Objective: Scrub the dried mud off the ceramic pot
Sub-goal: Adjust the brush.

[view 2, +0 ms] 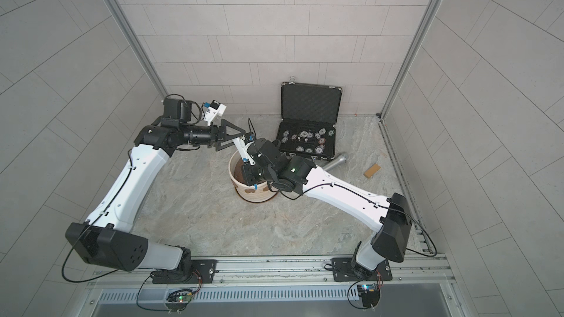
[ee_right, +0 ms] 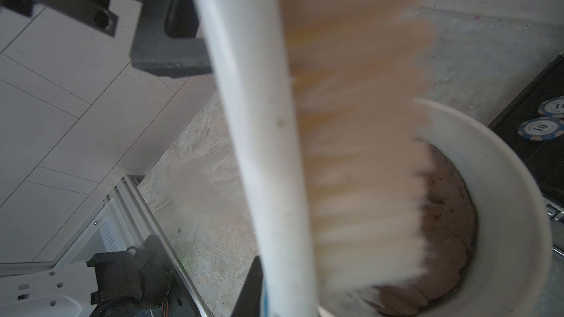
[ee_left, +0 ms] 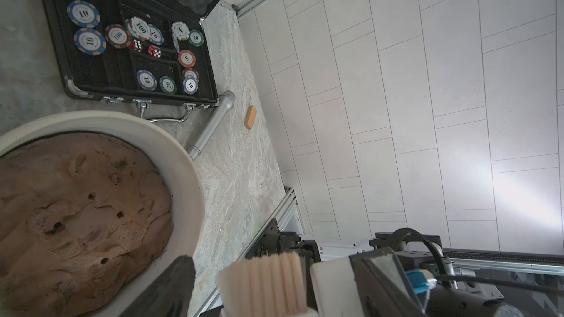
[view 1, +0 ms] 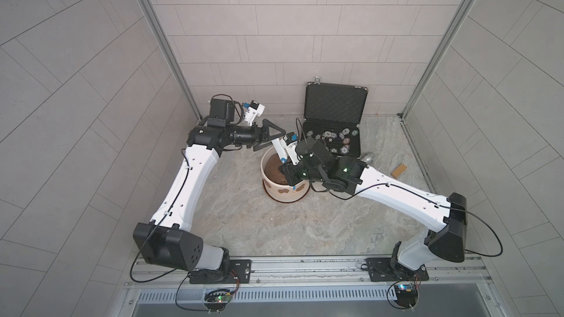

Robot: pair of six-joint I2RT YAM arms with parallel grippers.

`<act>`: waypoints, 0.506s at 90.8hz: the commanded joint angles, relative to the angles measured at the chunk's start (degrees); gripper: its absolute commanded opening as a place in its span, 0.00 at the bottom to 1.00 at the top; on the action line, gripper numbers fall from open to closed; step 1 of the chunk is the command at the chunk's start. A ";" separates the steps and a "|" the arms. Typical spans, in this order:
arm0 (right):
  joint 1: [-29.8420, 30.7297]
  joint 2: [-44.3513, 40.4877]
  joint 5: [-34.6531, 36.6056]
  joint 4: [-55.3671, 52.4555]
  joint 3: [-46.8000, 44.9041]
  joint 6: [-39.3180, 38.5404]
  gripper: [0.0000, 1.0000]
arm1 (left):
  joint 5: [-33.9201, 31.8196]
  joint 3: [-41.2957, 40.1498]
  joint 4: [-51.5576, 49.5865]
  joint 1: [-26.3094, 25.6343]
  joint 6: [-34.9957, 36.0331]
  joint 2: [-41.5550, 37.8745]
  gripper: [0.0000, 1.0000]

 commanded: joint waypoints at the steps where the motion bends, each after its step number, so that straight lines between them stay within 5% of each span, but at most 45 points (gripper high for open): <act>1: 0.46 0.26 2.76 1.25 2.85 0.46 0.00 | -2.09 -2.04 0.96 -0.39 -0.18 -0.92 0.77; 39: 1.08 6.92 9.31 0.14 9.77 1.87 0.00 | -3.60 -2.88 0.83 -0.73 -1.61 1.60 0.63; 46: 1.08 8.45 11.12 -0.40 11.00 1.11 0.00 | -4.77 -3.21 0.91 -0.74 -1.82 1.60 0.54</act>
